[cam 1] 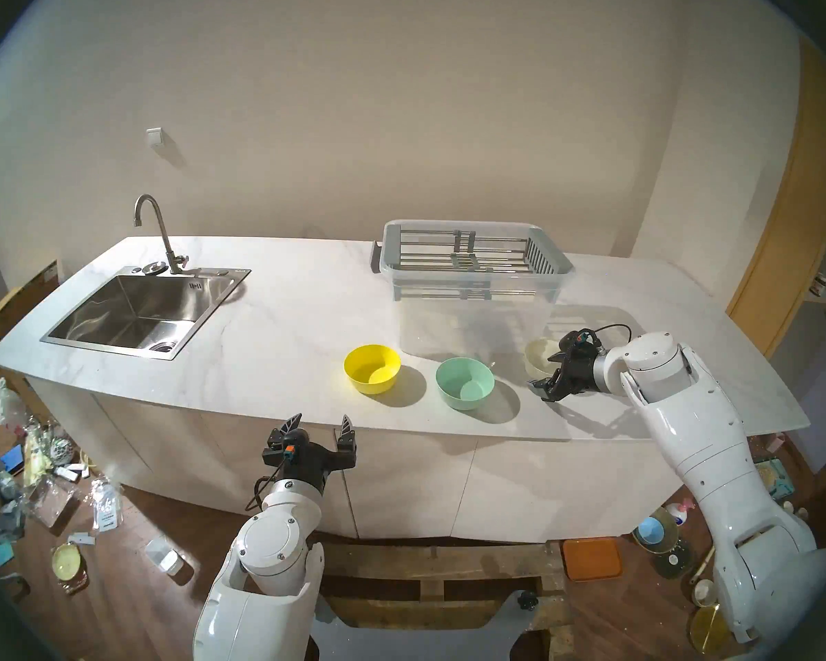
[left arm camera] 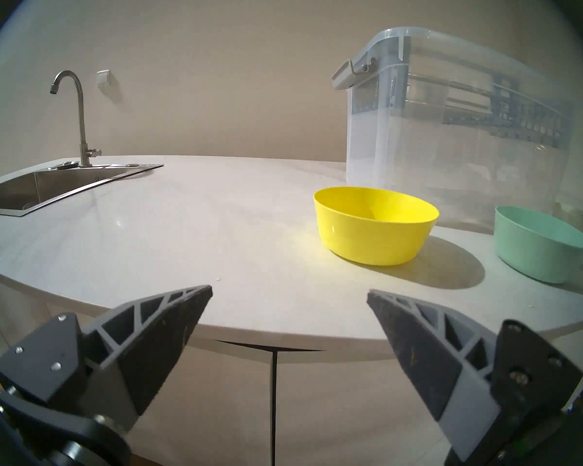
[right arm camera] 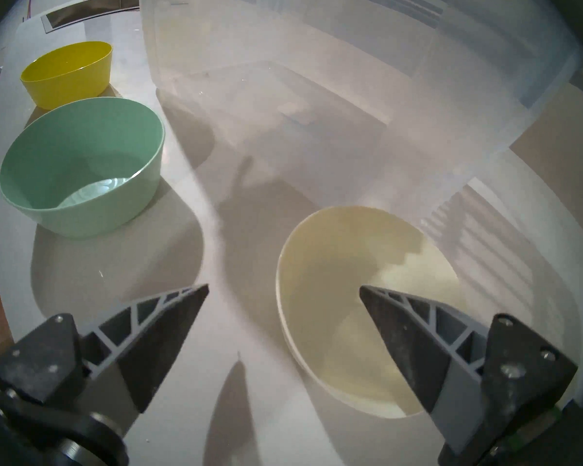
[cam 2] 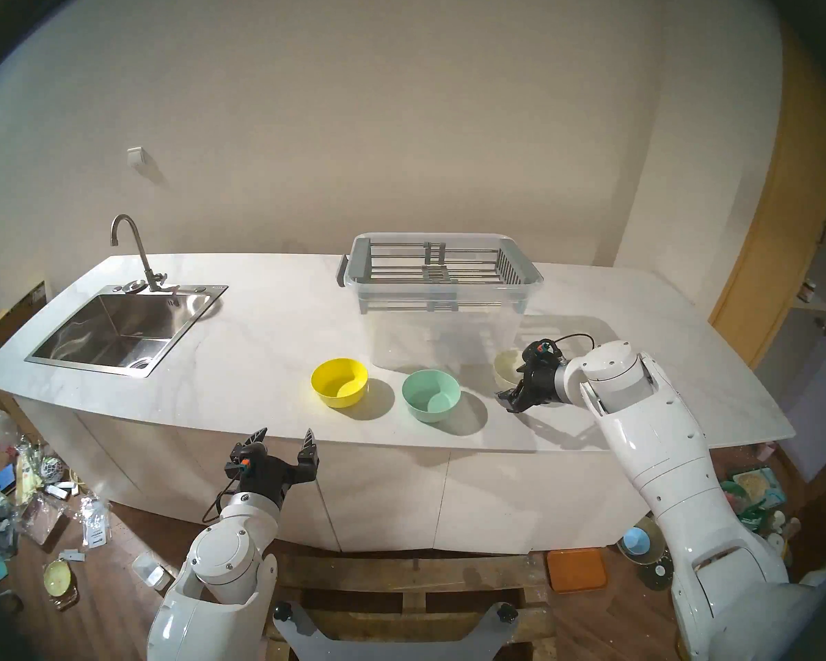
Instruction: Place the plate or bowl neatly into the plate slot of the drying rack
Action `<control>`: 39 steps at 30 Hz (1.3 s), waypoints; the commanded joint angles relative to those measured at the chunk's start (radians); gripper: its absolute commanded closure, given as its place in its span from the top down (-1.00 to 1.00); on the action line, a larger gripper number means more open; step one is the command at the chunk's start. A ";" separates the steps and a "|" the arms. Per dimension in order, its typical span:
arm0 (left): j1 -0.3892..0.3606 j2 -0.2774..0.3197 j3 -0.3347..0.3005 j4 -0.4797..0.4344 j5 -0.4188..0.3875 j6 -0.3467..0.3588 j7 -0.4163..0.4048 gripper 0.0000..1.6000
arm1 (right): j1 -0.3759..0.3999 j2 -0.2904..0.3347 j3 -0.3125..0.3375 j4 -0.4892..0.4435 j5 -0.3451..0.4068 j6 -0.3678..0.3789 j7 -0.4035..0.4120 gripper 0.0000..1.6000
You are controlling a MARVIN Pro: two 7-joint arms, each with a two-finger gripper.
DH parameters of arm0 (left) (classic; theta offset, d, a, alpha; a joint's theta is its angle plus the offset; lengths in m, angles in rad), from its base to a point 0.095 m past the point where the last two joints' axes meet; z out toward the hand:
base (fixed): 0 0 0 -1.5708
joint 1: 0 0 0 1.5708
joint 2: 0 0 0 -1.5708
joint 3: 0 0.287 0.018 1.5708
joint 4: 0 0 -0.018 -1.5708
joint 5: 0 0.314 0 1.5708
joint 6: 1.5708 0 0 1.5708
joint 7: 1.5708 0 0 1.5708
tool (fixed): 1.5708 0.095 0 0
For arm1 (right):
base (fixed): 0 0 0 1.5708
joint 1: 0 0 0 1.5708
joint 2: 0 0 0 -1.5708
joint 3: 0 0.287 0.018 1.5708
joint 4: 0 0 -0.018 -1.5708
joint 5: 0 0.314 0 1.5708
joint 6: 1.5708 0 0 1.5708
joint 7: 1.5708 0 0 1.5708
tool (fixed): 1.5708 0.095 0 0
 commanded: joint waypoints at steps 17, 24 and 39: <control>-0.005 0.000 0.003 -0.027 -0.002 -0.006 -0.004 1.00 | 0.073 0.005 0.000 0.052 -0.038 -0.060 -0.013 -1.00; -0.005 0.000 0.003 -0.026 -0.002 -0.006 -0.004 1.00 | 0.072 0.014 0.054 0.017 -0.037 -0.040 -0.057 -1.00; -0.005 0.000 0.003 -0.026 -0.002 -0.006 -0.004 1.00 | 0.105 0.034 0.136 -0.027 -0.049 -0.016 -0.105 -1.00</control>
